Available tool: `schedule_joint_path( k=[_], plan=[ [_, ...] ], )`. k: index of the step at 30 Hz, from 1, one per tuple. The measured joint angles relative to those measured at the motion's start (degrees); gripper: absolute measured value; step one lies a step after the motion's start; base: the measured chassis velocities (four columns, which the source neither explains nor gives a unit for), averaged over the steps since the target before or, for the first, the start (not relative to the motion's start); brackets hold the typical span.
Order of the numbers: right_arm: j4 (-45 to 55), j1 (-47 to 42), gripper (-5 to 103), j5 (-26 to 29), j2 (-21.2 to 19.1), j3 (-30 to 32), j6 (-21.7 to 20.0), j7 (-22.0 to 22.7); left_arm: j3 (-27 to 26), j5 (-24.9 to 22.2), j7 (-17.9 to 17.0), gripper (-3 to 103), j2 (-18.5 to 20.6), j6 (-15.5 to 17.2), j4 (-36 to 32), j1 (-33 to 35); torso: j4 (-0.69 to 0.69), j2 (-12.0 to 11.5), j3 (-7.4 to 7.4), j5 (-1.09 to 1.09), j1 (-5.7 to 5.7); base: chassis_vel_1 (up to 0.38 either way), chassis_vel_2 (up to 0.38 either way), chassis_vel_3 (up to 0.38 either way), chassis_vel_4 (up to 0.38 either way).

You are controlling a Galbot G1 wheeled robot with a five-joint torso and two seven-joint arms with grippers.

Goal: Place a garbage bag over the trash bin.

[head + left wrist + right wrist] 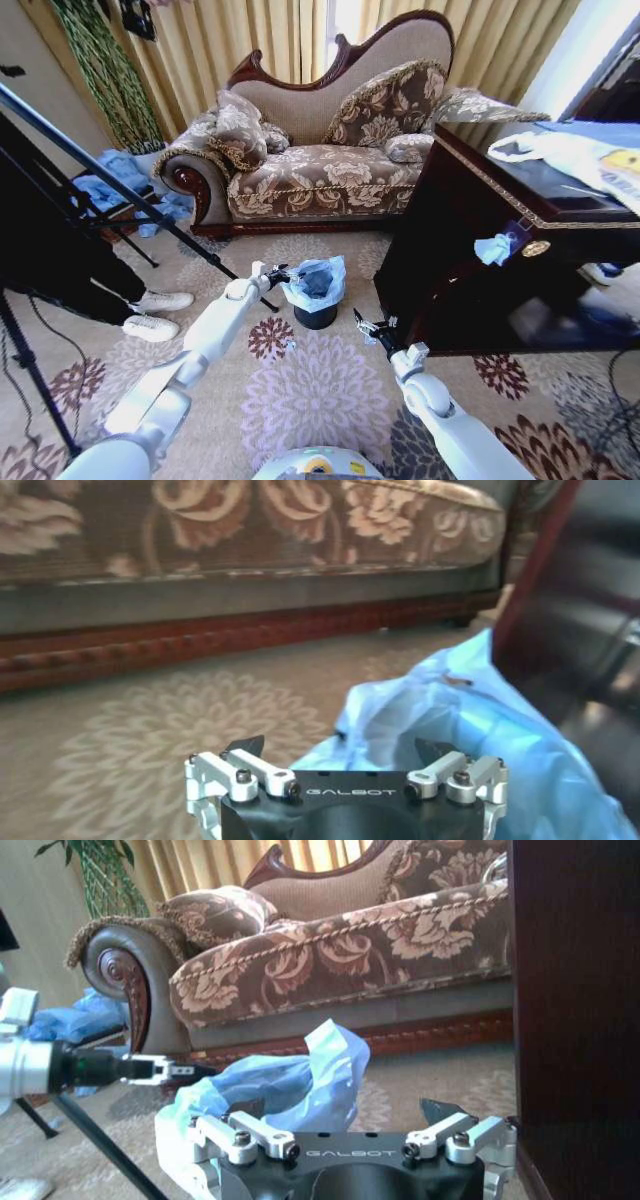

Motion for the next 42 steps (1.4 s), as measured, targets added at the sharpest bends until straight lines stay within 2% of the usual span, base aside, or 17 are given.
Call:
schedule_joint_path(
  k=[3, 8, 10, 15, 19, 21, 24, 25, 27, 29, 30, 32, 33, 35, 36, 39, 42],
  plan=[
    [-0.3, -0.1, 100, -0.1, 0.1, 0.1, 0.4, 0.1, 0.4, -0.2, -3.0, 100, 0.0, 2.7, -0.3, -1.7, 0.01, 0.0, 0.0, -0.01, 0.0, 0.0, 0.0, 0.0, 0.0],
    [-0.2, -0.1, 100, -0.1, 0.2, -0.2, 0.5, 0.1, 1.8, 0.9, -3.2, 100, -1.3, 4.0, 1.8, -5.2, -0.04, 0.0, 0.0, 0.01, 0.0, 0.0, 0.0, 0.0, 0.0],
    [-0.1, -0.3, 100, -0.2, 0.2, -0.3, 0.5, -0.1, 3.9, 1.9, -1.2, 100, -1.9, 3.8, 2.6, -7.7, -0.05, 0.0, 0.0, 0.02, 0.0, 0.0, 0.0, 0.0, 0.0],
    [0.4, -0.6, 100, -0.3, 0.1, -0.2, 0.6, -0.1, 5.1, 5.2, 1.5, 99, -2.6, 3.5, 2.8, -8.3, -0.01, 0.0, 0.0, 0.01, 0.0, 0.0, 0.0, 0.0, 0.0],
    [1.0, -1.5, 100, -0.2, -0.4, 0.9, 0.7, -0.3, 5.4, 10.4, 1.6, 83, -3.1, 4.5, 3.4, -8.2, -0.02, 0.0, 0.0, 0.0, 0.0, 0.0, 0.0, 0.0, 0.0],
    [1.0, -1.6, 100, -0.1, -0.5, 0.9, 0.7, -0.3, 5.4, 10.9, 1.6, 83, -3.2, 4.7, 3.5, -8.2, -0.02, 0.0, 0.0, 0.0, 0.0, 0.0, 0.0, 0.0, 0.0],
    [1.1, -2.3, 100, -0.1, -0.7, 1.3, 0.9, -0.5, 5.2, 13.2, 1.6, 67, -3.2, 6.3, 4.0, -7.6, -0.02, 0.0, 0.0, 0.0, 0.0, 0.0, 0.0, 0.0, 0.0],
    [1.1, -2.4, 100, -0.1, -0.7, 1.3, 1.0, -0.6, 5.1, 13.4, 1.5, 61, -3.2, 6.5, 4.1, -7.3, -0.01, 0.0, 0.0, 0.0, 0.0, 0.0, 0.0, 0.0, 0.0],
    [1.1, -2.4, 100, -0.1, -0.7, 1.4, 1.0, -0.6, 5.0, 13.5, 1.4, 61, -3.2, 6.5, 4.1, -7.1, -0.01, 0.0, 0.0, 0.0, 0.0, 0.0, 0.0, 0.0, 0.0],
    [1.1, -2.6, 100, -0.1, -0.8, 1.4, 1.1, -0.8, 4.7, 13.7, 1.1, 50, -3.1, 6.6, 4.3, -6.7, -0.02, 0.0, 0.0, 0.0, 0.0, 0.0, 0.0, 0.0, 0.0],
    [1.1, -2.6, 100, -0.1, -0.8, 1.4, 1.1, -0.8, 4.7, 13.7, 1.1, 50, -3.1, 6.6, 4.3, -6.7, -0.02, 0.0, 0.0, 0.0, 0.0, 0.0, 0.0, 0.0, 0.0],
    [0.9, -2.5, 100, -0.1, -0.8, 1.2, 1.1, -0.8, 4.5, 13.7, 1.0, 39, -3.0, 6.5, 4.3, -6.6, -0.01, 0.0, 0.0, 0.0, 0.0, 0.0, 0.0, 0.0, 0.0],
    [0.9, -2.5, 100, -0.1, -0.8, 1.2, 1.1, -0.8, 4.5, 13.7, 1.0, 39, -3.0, 6.5, 4.3, -6.6, -0.01, 0.0, 0.0, 0.0, 0.0, 0.0, 0.0, 0.0, 0.0],
    [0.7, -2.3, 100, -0.1, -0.8, 1.1, 1.2, -0.8, 4.4, 13.5, 1.0, 29, -3.0, 6.4, 4.2, -6.6, -0.02, 0.0, 0.0, 0.0, 0.0, 0.0, 0.0, 0.0, 0.0],
    [0.7, -2.3, 100, -0.1, -0.8, 1.1, 1.2, -0.8, 4.4, 13.5, 1.0, 29, -3.0, 6.4, 4.2, -6.6, -0.02, 0.0, 0.0, 0.0, 0.0, 0.0, 0.0, 0.0, 0.0],
    [0.6, -2.3, 100, -0.1, -0.8, 1.1, 1.3, -0.8, 4.3, 13.4, 1.0, 15, -3.1, 6.3, 4.2, -6.6, -0.02, 0.0, 0.0, 0.0, 0.0, 0.0, 0.0, 0.0, 0.0],
    [0.5, -2.5, 100, -0.2, -0.8, 1.1, 1.3, -0.8, 4.3, 13.4, 0.9, 8, -3.2, 6.3, 4.2, -6.6, -0.02, 0.0, 0.0, 0.0, 0.0, 0.0, 0.0, 0.0, 0.0]
  ],
)
